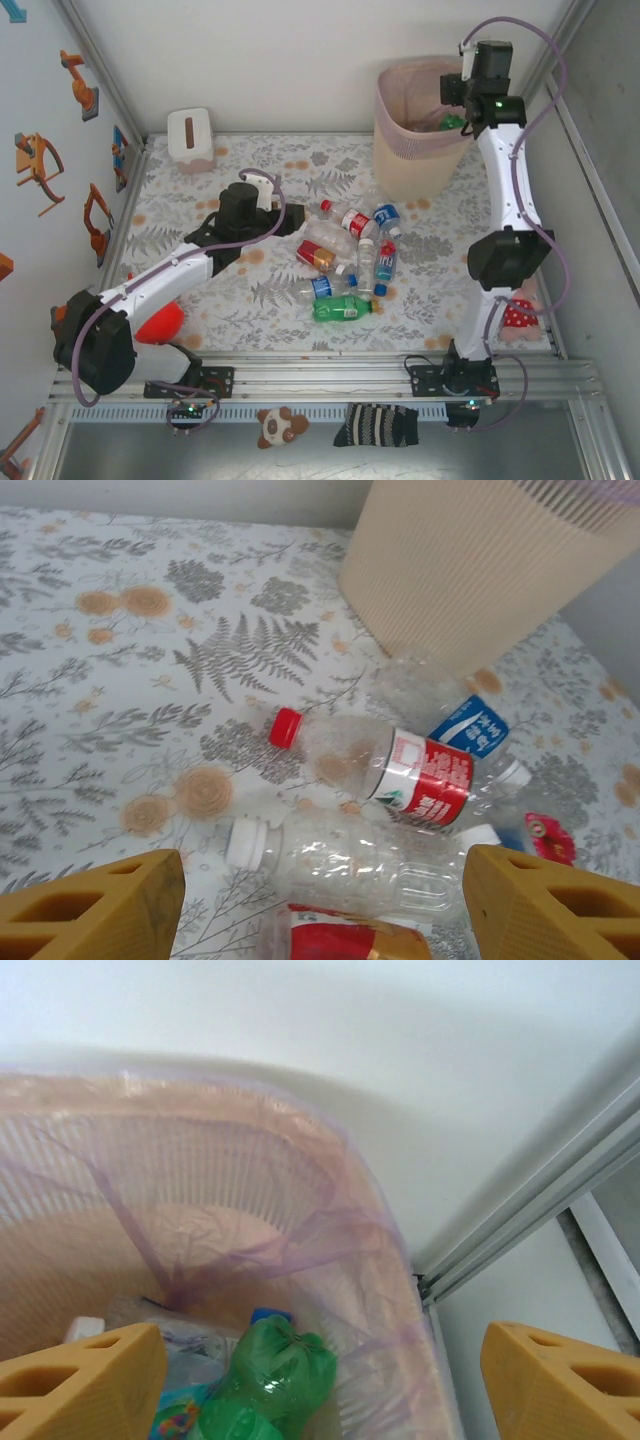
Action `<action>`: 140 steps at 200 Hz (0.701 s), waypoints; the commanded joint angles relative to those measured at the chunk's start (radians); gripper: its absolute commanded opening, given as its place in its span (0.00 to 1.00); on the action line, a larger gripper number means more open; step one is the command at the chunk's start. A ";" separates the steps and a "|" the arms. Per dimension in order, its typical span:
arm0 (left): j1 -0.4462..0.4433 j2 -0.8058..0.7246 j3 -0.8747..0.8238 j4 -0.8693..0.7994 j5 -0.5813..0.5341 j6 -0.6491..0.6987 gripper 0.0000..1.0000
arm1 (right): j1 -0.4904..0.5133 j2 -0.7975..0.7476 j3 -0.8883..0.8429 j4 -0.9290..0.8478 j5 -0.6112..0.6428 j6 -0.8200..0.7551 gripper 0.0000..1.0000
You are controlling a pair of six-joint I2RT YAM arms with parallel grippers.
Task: Put the plastic bottles in the bin
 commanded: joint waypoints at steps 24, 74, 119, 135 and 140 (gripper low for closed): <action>0.006 0.026 0.071 -0.172 -0.096 -0.059 0.74 | -0.006 -0.164 -0.129 -0.019 -0.046 0.095 0.80; 0.000 0.073 0.100 -0.285 -0.121 -0.214 0.73 | -0.006 -0.342 -0.330 -0.024 -0.069 0.171 0.79; -0.021 0.142 0.157 -0.436 -0.171 -0.461 0.73 | -0.006 -0.514 -0.550 0.011 -0.125 0.234 0.79; -0.041 0.194 0.233 -0.583 -0.246 -0.599 0.74 | -0.006 -0.561 -0.601 0.008 -0.130 0.250 0.78; -0.047 0.209 0.251 -0.599 -0.242 -0.617 0.74 | -0.006 -0.575 -0.616 0.007 -0.129 0.254 0.78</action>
